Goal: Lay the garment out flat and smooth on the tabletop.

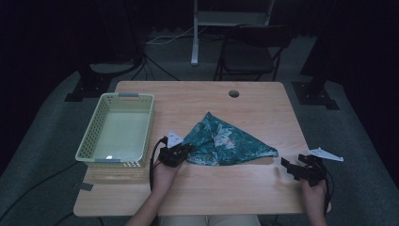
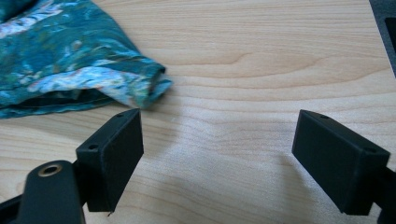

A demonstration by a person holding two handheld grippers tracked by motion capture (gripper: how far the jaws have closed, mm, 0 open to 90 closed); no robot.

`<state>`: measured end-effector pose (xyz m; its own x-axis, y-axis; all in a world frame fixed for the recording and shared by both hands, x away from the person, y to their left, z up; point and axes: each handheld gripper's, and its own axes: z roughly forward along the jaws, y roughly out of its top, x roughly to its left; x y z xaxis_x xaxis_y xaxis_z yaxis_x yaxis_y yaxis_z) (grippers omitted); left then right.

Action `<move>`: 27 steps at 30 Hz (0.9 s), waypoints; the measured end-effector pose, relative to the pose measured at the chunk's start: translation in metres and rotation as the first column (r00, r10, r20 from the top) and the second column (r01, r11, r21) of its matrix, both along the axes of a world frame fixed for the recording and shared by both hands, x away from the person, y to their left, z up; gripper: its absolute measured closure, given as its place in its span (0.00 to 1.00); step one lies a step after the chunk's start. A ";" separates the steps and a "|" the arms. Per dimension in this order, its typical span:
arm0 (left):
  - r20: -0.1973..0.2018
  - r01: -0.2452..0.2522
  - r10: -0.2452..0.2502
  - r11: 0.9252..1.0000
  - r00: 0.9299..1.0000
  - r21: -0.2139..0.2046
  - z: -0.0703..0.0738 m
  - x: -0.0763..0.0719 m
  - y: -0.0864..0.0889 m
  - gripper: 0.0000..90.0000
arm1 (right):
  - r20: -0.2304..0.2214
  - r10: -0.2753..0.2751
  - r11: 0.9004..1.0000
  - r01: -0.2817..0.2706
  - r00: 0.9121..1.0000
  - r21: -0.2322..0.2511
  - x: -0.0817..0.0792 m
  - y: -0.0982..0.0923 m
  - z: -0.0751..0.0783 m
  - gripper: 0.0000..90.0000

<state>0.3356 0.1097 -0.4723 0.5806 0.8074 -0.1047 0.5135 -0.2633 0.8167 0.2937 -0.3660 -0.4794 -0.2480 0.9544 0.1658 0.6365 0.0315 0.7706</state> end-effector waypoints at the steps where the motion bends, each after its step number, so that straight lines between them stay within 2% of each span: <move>1: -0.010 -0.001 0.001 1.000 1.000 0.003 -0.002 -0.002 0.005 0.90 | -0.001 0.001 1.000 -0.001 1.000 0.000 0.000 0.000 0.000 0.18; 2: -0.010 -0.001 0.001 1.000 1.000 0.003 -0.002 -0.002 0.005 0.87 | -0.001 0.001 1.000 -0.001 1.000 0.000 0.000 0.000 0.000 0.18; 3: -0.014 -0.023 0.023 1.000 1.000 0.003 -0.003 -0.005 0.010 0.87 | -0.003 0.001 1.000 -0.001 1.000 0.000 0.000 0.000 0.000 0.18; 7: -0.031 -0.047 0.046 0.998 0.998 -0.029 -0.007 -0.014 0.024 0.74 | -0.003 0.001 1.000 -0.001 1.000 -0.006 -0.001 0.001 0.000 0.18; 10: -0.010 -0.018 0.017 0.997 1.000 -0.074 -0.006 -0.025 0.029 0.63 | 0.013 0.003 1.000 -0.003 1.000 -0.011 -0.002 0.002 0.001 0.18; 12: 0.019 0.019 -0.017 0.995 1.000 -0.097 -0.005 -0.033 0.031 0.59 | 0.021 0.003 1.000 -0.003 1.000 -0.020 -0.003 0.002 0.001 0.18; 15: 0.055 0.058 -0.052 0.992 0.997 -0.109 -0.002 -0.044 0.031 0.53 | 0.027 0.020 0.997 -0.018 0.999 -0.071 -0.002 0.008 0.002 0.18; 17: 0.057 0.063 -0.057 0.990 0.997 -0.128 0.000 -0.049 0.031 0.49 | 0.032 0.036 0.995 -0.033 0.999 -0.090 -0.002 0.012 0.004 0.18; 19: 0.047 0.062 -0.056 0.989 0.997 -0.134 0.002 -0.052 0.031 0.45 | 0.041 0.058 0.995 -0.055 0.997 -0.078 -0.003 0.016 0.011 0.21; 20: 0.045 0.054 -0.049 0.990 0.998 -0.130 0.002 -0.054 0.031 0.45 | 0.055 0.074 0.995 -0.070 0.996 -0.075 -0.004 0.019 0.015 0.26; 22: 0.052 0.052 -0.047 0.992 0.998 -0.118 0.003 -0.057 0.030 0.45 | 0.085 0.103 0.993 -0.098 0.991 -0.065 -0.005 0.025 0.026 0.26; 24: 0.056 0.053 -0.047 0.993 0.997 -0.106 0.002 -0.058 0.029 0.45 | 0.114 0.153 0.988 -0.151 0.982 -0.024 -0.004 0.032 0.038 0.25; 25: 0.057 0.049 -0.043 0.994 0.997 -0.101 0.001 -0.058 0.028 0.45 | 0.132 0.183 0.983 -0.185 0.974 0.001 -0.003 0.036 0.044 0.24; 27: 0.056 0.061 -0.055 0.992 0.997 -0.108 0.000 -0.057 0.028 0.45 | 0.126 0.243 0.968 -0.249 0.962 0.034 0.001 0.049 0.055 0.22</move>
<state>0.2788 0.1373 -0.4726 0.6333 0.7574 -0.1589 0.4555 -0.1987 0.8678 0.2942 -0.3175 -0.4240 -0.4950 0.8529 0.1658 0.5165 0.1354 0.8455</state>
